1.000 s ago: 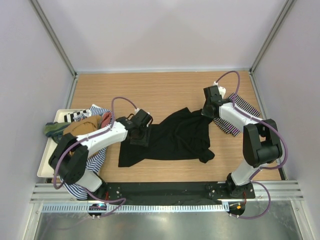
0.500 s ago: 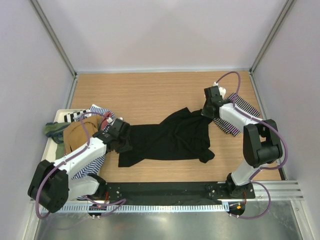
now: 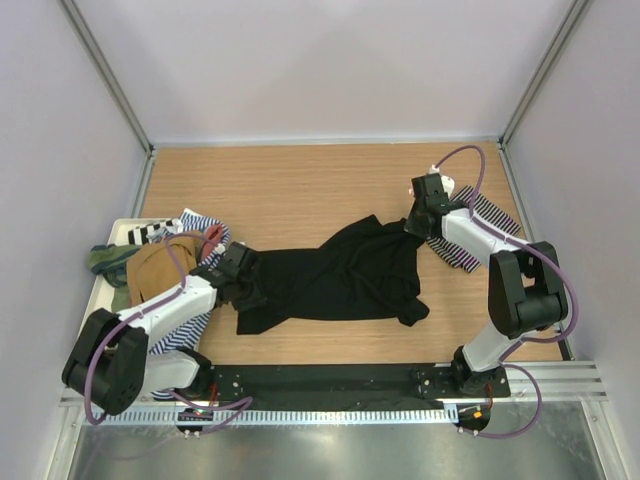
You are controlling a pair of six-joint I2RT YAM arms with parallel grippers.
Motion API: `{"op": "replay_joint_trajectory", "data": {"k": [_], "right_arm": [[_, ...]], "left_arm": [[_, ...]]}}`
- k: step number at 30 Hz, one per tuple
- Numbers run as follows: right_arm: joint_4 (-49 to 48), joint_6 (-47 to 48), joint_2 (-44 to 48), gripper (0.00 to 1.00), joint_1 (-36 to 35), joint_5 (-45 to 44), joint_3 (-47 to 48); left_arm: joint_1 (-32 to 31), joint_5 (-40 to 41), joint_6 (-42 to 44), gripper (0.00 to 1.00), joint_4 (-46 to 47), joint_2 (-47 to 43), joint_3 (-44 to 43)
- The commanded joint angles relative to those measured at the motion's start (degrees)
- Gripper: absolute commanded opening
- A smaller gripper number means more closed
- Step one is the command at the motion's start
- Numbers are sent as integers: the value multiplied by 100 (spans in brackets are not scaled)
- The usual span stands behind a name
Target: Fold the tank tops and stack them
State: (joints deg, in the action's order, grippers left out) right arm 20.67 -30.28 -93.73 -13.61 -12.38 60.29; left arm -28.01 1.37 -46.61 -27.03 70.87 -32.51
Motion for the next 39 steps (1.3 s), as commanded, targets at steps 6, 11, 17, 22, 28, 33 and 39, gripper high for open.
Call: {"op": "replay_joint_trajectory", "data": {"k": [6, 11, 17, 22, 28, 33, 39], "right_arm": [[-265, -48, 338, 1, 60, 69, -35], [-274, -57, 347, 1, 60, 113, -61], [-300, -57, 373, 1, 60, 122, -105], [-283, -48, 391, 1, 69, 113, -105], [-282, -39, 505, 1, 77, 130, -123], [-361, -13, 777, 1, 16, 464, -342], [-203, -179, 1717, 1, -528, 149, -1491]], "left_arm": [[24, -92, -314, 30, 180, -249, 236], [24, -119, -323, 24, 84, -258, 202], [24, -5, -165, 0, -179, -328, -105], [24, 180, 38, 0, -680, -530, -728], [32, 276, 249, 0, -1041, -610, -1248], [487, 181, 494, 0, -1112, -522, -1582], [1999, -1137, 688, 0, -673, -495, -1785]]}}
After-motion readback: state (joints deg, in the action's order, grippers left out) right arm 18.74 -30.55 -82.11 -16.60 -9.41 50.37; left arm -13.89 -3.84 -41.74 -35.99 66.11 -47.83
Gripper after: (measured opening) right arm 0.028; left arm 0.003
